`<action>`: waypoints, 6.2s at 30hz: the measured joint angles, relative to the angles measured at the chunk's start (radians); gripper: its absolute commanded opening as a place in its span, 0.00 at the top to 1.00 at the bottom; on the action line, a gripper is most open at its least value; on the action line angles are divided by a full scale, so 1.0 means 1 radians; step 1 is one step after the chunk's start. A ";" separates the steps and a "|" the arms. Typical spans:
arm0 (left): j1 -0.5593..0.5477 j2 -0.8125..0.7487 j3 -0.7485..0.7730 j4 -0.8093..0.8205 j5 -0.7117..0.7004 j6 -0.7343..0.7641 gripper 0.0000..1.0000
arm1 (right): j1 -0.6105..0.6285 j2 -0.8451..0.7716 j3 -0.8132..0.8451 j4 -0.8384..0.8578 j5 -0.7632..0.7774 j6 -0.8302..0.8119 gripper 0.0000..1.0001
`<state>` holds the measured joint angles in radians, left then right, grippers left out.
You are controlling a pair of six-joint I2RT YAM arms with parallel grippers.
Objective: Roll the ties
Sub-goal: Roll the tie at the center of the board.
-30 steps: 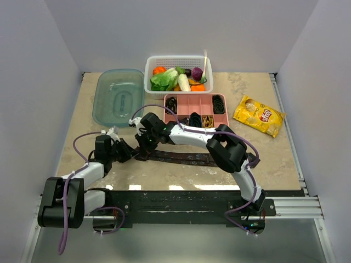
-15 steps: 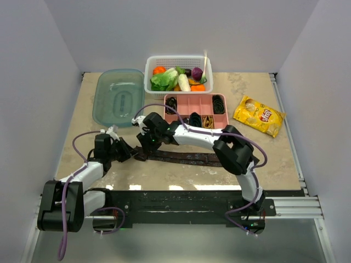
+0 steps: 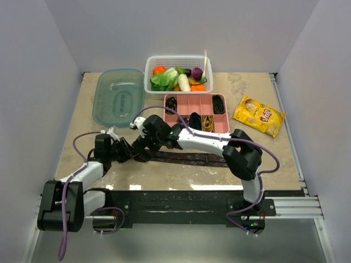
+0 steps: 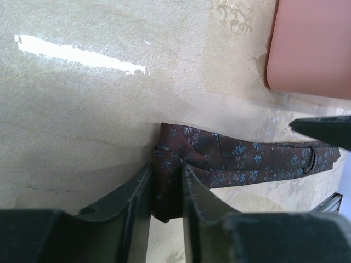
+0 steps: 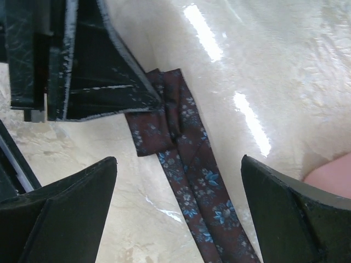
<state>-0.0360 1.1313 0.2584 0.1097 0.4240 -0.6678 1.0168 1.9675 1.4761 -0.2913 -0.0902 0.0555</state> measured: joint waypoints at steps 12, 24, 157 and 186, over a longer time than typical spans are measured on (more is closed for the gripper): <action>-0.004 -0.019 0.018 -0.021 -0.004 -0.001 0.35 | 0.068 0.160 0.062 -0.010 0.042 -0.035 0.01; 0.000 -0.020 0.022 -0.022 -0.025 -0.001 0.34 | 0.082 0.171 0.081 0.002 0.115 -0.042 0.01; 0.307 -0.174 0.261 -0.441 -0.050 -0.003 0.10 | 0.092 0.190 0.044 0.121 0.090 -0.074 0.37; 0.336 -0.102 0.232 -0.411 0.020 0.000 0.10 | 0.089 0.189 0.045 0.121 0.064 -0.075 0.02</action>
<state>0.3000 1.0294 0.4904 -0.3016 0.4442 -0.6678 1.1057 2.1567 1.5215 -0.1707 -0.0257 -0.0196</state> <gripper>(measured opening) 0.898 0.962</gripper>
